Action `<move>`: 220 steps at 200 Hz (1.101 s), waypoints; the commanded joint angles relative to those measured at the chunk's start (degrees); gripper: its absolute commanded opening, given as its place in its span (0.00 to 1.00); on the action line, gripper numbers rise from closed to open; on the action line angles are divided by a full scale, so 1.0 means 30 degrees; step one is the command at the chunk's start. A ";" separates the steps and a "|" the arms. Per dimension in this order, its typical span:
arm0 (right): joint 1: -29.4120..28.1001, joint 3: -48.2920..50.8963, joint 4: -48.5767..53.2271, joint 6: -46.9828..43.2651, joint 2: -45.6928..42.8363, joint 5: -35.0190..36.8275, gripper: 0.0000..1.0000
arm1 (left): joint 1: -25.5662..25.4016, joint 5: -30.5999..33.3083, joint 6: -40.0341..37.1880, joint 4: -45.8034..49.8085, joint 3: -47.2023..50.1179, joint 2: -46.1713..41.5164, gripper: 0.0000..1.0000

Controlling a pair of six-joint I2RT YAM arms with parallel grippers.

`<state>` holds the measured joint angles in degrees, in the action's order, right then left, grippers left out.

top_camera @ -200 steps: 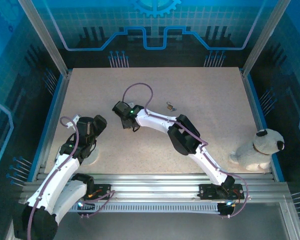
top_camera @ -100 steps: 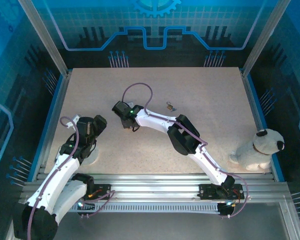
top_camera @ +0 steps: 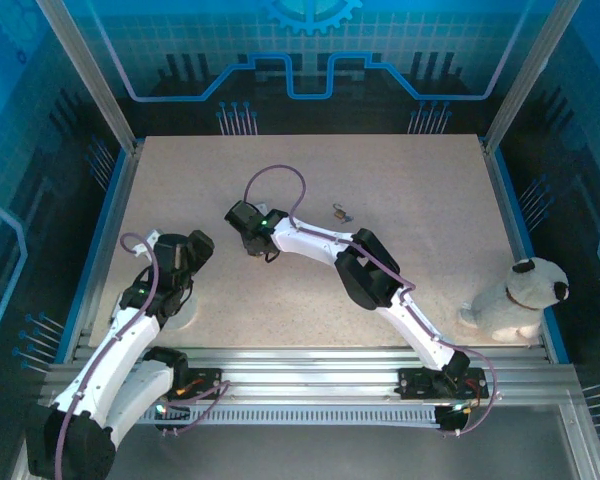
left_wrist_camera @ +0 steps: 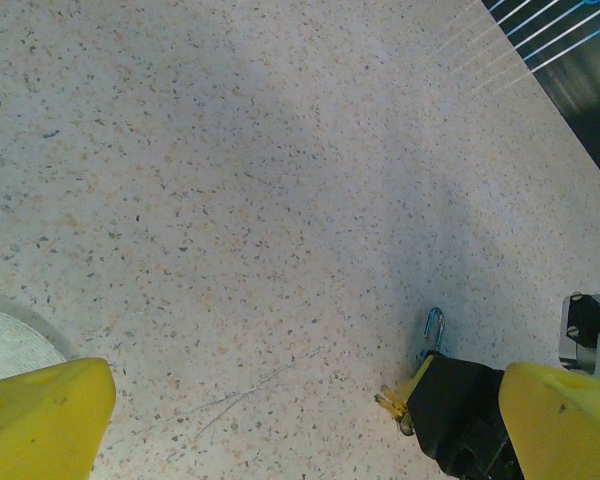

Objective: Lock with the key

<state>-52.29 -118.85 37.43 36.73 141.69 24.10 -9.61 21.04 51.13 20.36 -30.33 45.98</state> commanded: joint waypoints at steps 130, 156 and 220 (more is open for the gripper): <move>0.0733 0.6133 -0.1704 -0.2503 -0.3845 0.0111 0.31 | -0.0167 -0.0202 0.0125 -0.0666 0.0395 0.0447 0.99; 0.0761 0.7521 -0.2446 -0.2831 -0.4997 -0.0572 0.31 | -0.0167 -0.0298 0.0112 -0.0750 0.0404 0.0575 0.99; 0.0849 1.0601 -0.4393 -0.3548 -0.7185 -0.2519 0.30 | -0.0171 -0.0727 0.0023 -0.1172 0.0517 0.0795 0.99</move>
<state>-50.46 -89.65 26.94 27.73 123.90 19.70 -9.63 20.29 51.11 18.37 -29.71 48.07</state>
